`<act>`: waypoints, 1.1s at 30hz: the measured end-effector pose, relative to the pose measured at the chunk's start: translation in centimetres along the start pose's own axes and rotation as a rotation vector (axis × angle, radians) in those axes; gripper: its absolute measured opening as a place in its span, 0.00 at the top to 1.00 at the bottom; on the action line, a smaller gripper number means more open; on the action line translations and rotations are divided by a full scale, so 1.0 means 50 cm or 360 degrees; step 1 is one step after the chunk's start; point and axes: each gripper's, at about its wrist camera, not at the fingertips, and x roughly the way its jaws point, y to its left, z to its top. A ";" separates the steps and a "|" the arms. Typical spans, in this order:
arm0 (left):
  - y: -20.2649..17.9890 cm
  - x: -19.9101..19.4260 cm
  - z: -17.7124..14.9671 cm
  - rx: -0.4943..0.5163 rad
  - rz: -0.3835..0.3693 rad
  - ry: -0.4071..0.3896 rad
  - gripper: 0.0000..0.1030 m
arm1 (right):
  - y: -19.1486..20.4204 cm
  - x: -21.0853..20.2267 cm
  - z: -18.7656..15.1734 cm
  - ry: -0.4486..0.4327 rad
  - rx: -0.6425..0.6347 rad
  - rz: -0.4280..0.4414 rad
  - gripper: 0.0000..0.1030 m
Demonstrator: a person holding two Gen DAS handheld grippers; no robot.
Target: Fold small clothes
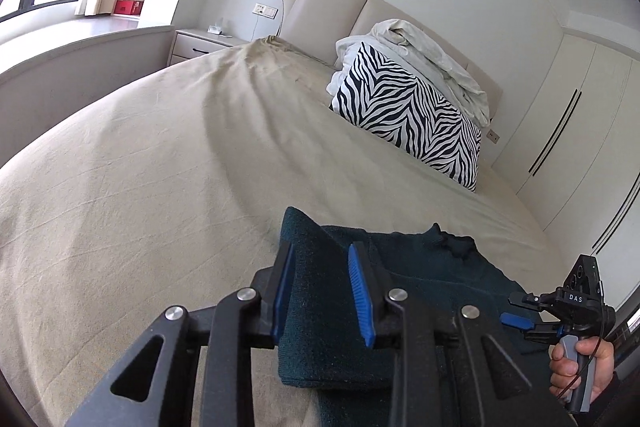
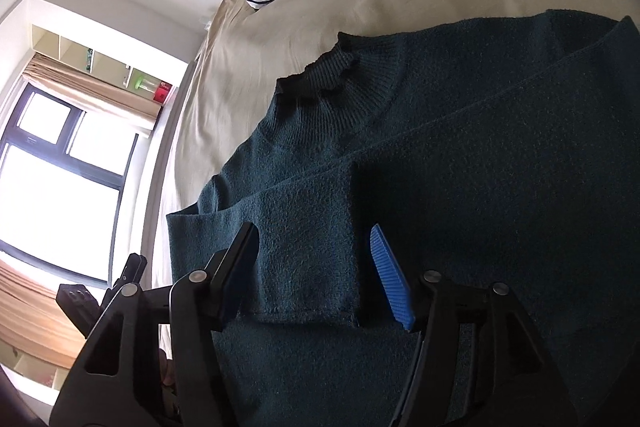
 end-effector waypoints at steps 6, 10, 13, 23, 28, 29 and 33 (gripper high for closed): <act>0.018 -0.003 0.005 -0.0061 -0.0021 0.0003 0.71 | 0.018 0.048 -0.002 0.0115 -0.0099 -0.0128 0.74; 0.025 -0.005 0.007 -0.0088 -0.0036 -0.0001 0.71 | 0.031 0.046 -0.003 0.0094 -0.0182 -0.0236 0.94; 0.032 -0.010 0.009 -0.0108 -0.0052 -0.0014 0.71 | 0.046 0.020 0.004 0.0023 -0.0227 -0.0280 0.94; 0.016 0.005 0.008 -0.0103 -0.0141 0.0025 0.74 | 0.006 -0.059 0.044 -0.0069 -0.0211 -0.0376 0.95; -0.006 0.028 0.004 -0.0041 -0.0150 0.0069 0.74 | -0.018 -0.070 0.048 -0.0088 -0.0191 -0.0428 0.95; -0.013 0.037 0.003 -0.0025 -0.0156 0.0095 0.74 | -0.019 -0.069 0.047 -0.0090 -0.0197 -0.0441 0.95; -0.053 0.087 -0.010 0.0077 -0.0144 0.0217 0.74 | -0.028 -0.070 0.044 -0.0093 -0.0204 -0.0499 0.95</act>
